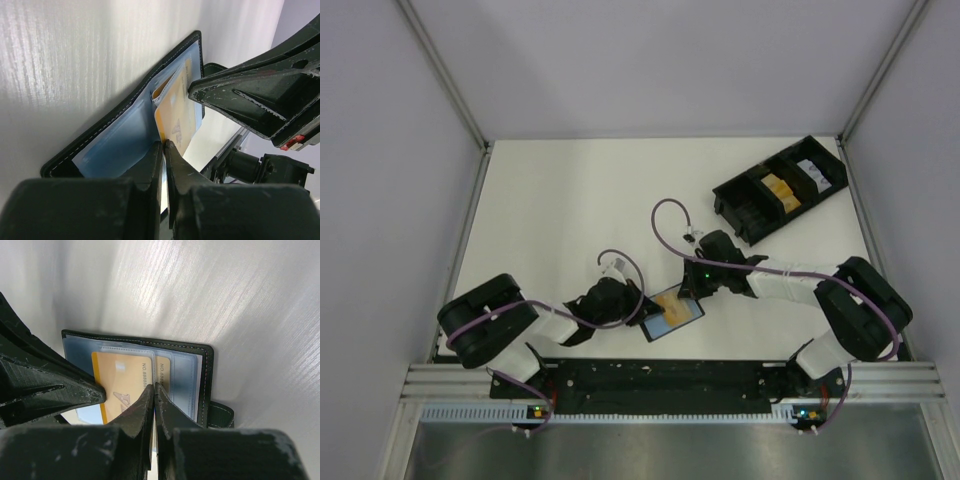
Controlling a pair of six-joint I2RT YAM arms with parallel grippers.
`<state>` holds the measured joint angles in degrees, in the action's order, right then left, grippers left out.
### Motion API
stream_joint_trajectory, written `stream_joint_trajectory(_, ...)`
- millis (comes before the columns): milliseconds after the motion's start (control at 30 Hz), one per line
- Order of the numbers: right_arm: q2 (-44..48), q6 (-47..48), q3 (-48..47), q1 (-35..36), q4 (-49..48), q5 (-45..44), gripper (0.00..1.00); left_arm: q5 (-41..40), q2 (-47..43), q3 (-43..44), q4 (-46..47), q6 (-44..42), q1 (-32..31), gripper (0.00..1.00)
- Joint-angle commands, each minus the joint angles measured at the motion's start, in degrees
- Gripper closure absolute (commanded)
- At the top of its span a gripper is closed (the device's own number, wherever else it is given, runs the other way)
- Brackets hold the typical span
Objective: Take the credit cards out of the card holder
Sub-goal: Remove the credit card from the card holder.
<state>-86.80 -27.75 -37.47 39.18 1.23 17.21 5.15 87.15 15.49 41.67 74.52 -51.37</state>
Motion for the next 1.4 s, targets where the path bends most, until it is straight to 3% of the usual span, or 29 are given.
stream_joint_trajectory(0, -1.70, 0.59, 1.70, -0.77, 2.81, -3.68, 1.00, 1.09, 0.47, -1.86, 4.91, 1.85, -0.22, 0.91)
stream_joint_trajectory(300, -1.44, 1.11, 1.18, -0.77, 2.90, -2.37, 1.00, 1.00, 0.12, -2.22, 4.39, 1.68, -0.22, 0.87)
stream_joint_trajectory(500, 2.78, 1.21, -0.23, -0.77, 2.63, -0.51, 1.00, 1.27, 0.82, -1.51, 4.12, 1.33, -0.22, 1.00)
stream_joint_trajectory(667, 4.01, 1.29, -1.37, -0.77, 2.02, 0.80, 1.00, 1.36, 0.82, -1.34, 4.12, 1.15, -0.22, 1.00)
stream_joint_trajectory(900, 2.52, 0.33, -1.46, -0.77, -0.80, 4.06, 1.00, 1.36, 0.56, -1.34, 4.12, 1.06, -0.22, 1.00)
stream_joint_trajectory(1367, -2.84, -1.26, 0.91, -1.30, -2.56, 2.13, 1.00, 1.18, 0.12, -1.60, 4.03, 0.98, -0.22, 1.00)
